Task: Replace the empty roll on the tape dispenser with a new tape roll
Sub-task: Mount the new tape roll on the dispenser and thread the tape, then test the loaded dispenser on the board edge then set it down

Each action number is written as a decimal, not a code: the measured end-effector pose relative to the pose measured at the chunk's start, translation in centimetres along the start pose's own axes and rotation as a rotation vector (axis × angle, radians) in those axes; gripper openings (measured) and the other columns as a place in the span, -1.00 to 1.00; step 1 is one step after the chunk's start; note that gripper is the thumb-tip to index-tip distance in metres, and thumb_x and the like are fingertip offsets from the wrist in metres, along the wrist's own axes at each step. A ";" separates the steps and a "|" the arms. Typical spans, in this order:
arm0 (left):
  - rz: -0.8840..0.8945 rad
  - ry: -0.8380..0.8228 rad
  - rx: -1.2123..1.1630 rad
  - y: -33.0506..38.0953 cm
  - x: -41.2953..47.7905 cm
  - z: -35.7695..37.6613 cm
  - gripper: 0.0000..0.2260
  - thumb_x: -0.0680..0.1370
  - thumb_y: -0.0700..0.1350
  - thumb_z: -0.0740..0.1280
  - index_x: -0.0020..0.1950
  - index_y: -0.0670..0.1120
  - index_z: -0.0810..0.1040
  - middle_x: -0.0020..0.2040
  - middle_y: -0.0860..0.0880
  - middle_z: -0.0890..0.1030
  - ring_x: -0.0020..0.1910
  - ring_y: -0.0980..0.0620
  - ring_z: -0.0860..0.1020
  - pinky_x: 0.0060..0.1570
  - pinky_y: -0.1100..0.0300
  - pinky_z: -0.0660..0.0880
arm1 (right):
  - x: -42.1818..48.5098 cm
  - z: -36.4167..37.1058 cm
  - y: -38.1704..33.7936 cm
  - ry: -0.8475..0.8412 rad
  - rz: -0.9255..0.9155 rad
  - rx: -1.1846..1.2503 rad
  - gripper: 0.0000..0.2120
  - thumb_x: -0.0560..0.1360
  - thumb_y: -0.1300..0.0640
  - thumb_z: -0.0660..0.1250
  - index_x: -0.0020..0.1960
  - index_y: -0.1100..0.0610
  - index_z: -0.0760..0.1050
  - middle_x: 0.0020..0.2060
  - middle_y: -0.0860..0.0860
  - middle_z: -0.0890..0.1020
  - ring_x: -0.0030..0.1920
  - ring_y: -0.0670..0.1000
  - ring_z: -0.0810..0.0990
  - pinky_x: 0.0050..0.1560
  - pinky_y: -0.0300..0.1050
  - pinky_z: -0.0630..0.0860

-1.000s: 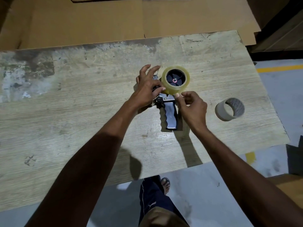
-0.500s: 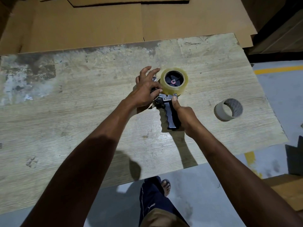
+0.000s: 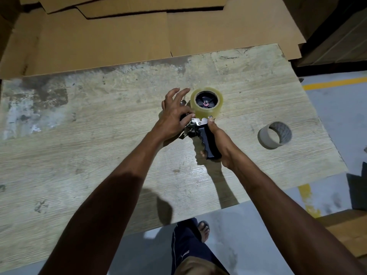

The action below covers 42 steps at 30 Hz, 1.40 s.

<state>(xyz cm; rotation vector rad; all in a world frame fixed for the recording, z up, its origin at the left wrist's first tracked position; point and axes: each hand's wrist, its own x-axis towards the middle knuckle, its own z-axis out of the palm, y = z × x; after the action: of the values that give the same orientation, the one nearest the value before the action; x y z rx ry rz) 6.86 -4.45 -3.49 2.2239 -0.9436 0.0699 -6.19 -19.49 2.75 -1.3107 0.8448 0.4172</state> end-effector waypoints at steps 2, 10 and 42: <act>0.009 0.018 0.009 0.0 -0.3 0.0 -0.91 0.56 -0.03 0.46 -0.02 -0.03 0.72 0.56 -0.12 0.33 0.55 -0.23 0.17 0.40 -0.16 0.20 | -0.5 0.2 -0.6 -0.080 0.038 0.080 -0.41 0.64 -0.31 0.14 -0.07 0.22 0.58 -0.39 0.10 0.58 -0.42 0.11 0.53 -0.33 -0.06 0.50; 0.071 0.058 0.137 0.5 -0.5 -0.1 -0.86 0.58 0.00 0.43 -0.04 -0.04 0.73 0.58 -0.11 0.30 0.52 -0.22 0.21 0.37 -0.11 0.19 | 0.1 0.4 -0.5 0.049 0.015 0.023 -0.25 0.48 -0.41 0.35 0.18 0.30 0.63 -0.27 0.23 0.62 -0.38 0.15 0.59 -0.39 -0.09 0.54; 0.052 0.104 0.185 4.3 -2.5 -1.8 -0.96 0.52 -0.09 0.49 -0.12 -0.03 0.70 0.43 -0.04 0.45 0.48 -0.14 0.26 0.32 -0.10 0.13 | -1.5 -3.1 -4.6 -0.107 0.181 0.044 -0.46 0.60 -0.23 0.18 -0.19 0.25 0.54 -0.39 0.13 0.56 -0.53 0.05 0.50 -0.52 -0.23 0.46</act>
<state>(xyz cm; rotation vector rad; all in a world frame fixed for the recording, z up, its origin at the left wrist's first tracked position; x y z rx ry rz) 2.61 -3.86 -0.43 2.3393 -0.9711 0.3046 -4.89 -23.28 6.82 -1.1649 0.8802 0.6028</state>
